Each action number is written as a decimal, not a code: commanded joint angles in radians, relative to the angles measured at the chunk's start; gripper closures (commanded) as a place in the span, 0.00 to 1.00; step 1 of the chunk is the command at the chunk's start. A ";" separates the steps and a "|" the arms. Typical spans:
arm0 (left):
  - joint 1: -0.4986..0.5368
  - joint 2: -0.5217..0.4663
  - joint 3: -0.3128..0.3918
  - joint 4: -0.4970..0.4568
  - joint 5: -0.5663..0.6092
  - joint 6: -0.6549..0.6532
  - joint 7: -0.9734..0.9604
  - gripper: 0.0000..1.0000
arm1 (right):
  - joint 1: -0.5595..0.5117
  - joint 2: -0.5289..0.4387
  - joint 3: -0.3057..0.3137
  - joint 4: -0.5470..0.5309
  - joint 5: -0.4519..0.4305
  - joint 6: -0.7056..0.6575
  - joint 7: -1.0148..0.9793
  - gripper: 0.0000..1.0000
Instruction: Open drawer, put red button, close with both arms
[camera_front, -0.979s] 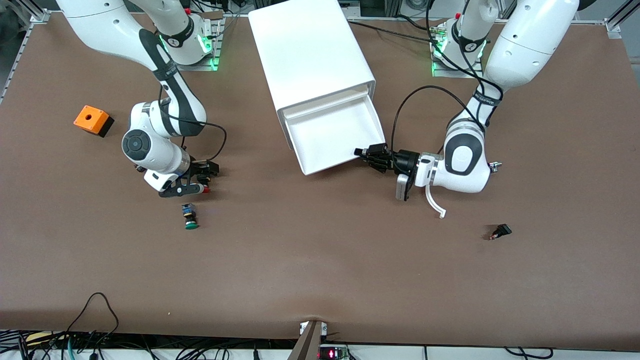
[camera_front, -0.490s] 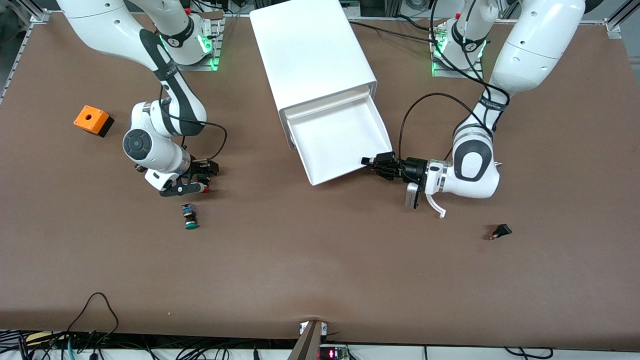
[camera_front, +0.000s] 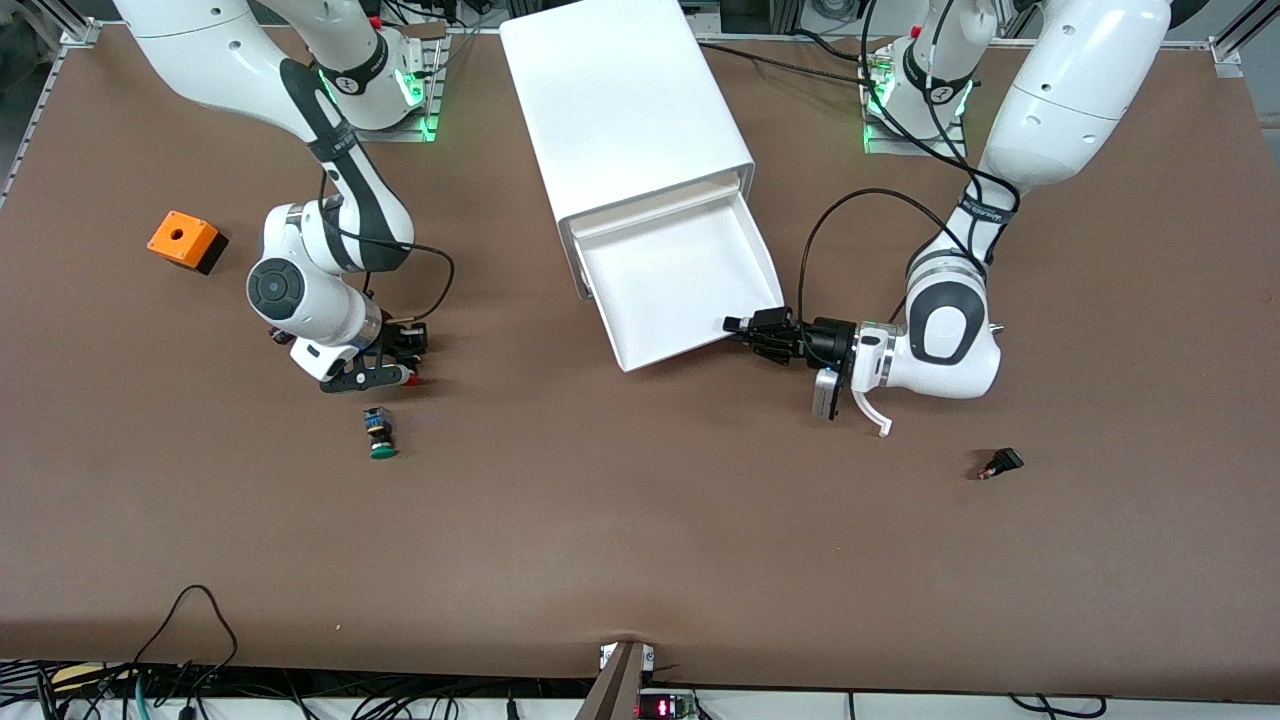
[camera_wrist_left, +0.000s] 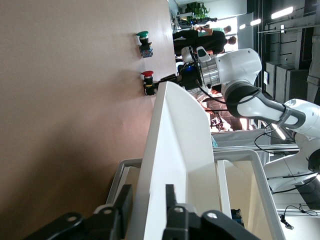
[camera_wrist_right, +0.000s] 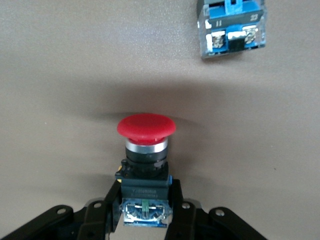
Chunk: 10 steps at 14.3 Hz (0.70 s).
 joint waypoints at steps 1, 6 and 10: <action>0.004 0.006 0.002 0.031 0.000 -0.001 -0.026 0.00 | 0.000 -0.014 0.005 -0.019 -0.002 0.018 -0.016 0.71; 0.021 -0.067 0.007 0.066 0.179 -0.005 -0.146 0.00 | 0.000 -0.044 0.005 0.018 -0.004 0.011 -0.070 0.75; 0.021 -0.112 0.007 0.174 0.478 -0.011 -0.303 0.00 | -0.003 -0.103 0.005 0.074 -0.005 -0.012 -0.126 0.75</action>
